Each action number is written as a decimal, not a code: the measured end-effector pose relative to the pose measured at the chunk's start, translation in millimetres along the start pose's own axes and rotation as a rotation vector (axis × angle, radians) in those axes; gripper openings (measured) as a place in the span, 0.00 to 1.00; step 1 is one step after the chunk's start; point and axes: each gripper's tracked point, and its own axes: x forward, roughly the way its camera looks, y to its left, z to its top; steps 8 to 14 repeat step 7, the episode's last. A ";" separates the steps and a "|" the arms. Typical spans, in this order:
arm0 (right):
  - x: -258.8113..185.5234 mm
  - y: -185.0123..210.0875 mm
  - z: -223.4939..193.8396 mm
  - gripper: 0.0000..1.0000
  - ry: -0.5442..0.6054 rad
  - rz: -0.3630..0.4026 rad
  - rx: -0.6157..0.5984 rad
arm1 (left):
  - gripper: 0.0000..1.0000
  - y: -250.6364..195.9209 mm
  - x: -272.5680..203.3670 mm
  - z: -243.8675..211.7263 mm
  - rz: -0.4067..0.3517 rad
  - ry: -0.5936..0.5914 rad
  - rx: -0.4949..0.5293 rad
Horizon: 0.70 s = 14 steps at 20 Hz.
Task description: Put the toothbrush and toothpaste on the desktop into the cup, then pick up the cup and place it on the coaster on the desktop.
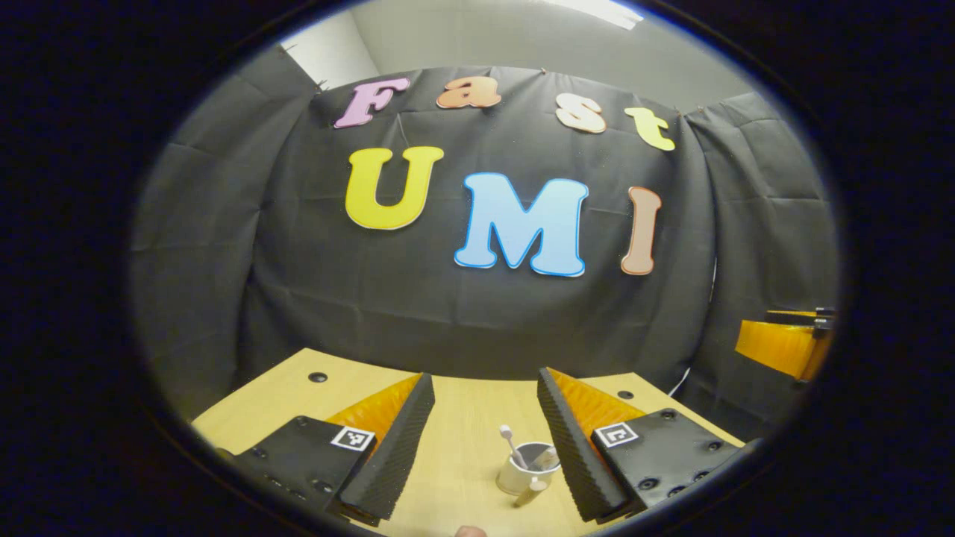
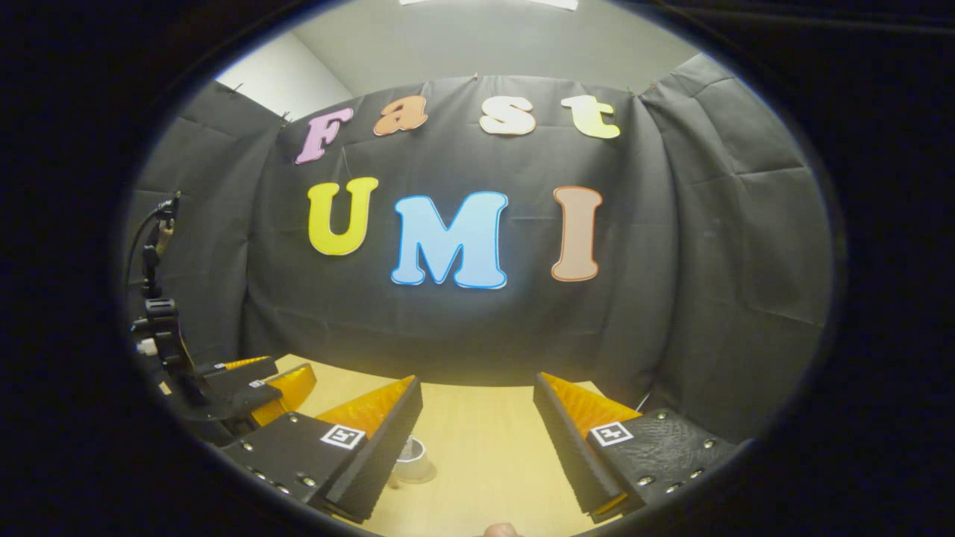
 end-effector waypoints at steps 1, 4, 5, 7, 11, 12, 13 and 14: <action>-1.9 -5.9 -1.0 0.94 0.001 0.007 -0.003 | 0.98 -0.1 -0.7 1.8 0.018 -0.016 -0.010; -6.6 -20.3 2.9 0.94 -0.023 0.024 -0.010 | 0.98 -6.5 -3.8 8.5 0.024 -0.054 -0.016; -7.8 -24.3 6.1 0.95 -0.033 0.035 -0.016 | 0.98 -6.8 -4.3 10.3 0.025 -0.065 -0.007; -7.6 -30.1 5.3 0.93 -0.032 0.062 -0.029 | 0.98 -4.2 -6.9 12.1 0.045 -0.073 0.017; -7.6 -30.1 5.3 0.93 -0.032 0.062 -0.029 | 0.98 -4.2 -6.9 12.1 0.045 -0.073 0.017; -7.6 -30.1 5.3 0.93 -0.032 0.062 -0.029 | 0.98 -4.2 -6.9 12.1 0.045 -0.073 0.017; -7.6 -30.1 5.3 0.93 -0.032 0.062 -0.029 | 0.98 -4.2 -6.9 12.1 0.045 -0.073 0.017; -7.6 -30.1 5.3 0.93 -0.032 0.062 -0.029 | 0.98 -4.2 -6.9 12.1 0.045 -0.073 0.017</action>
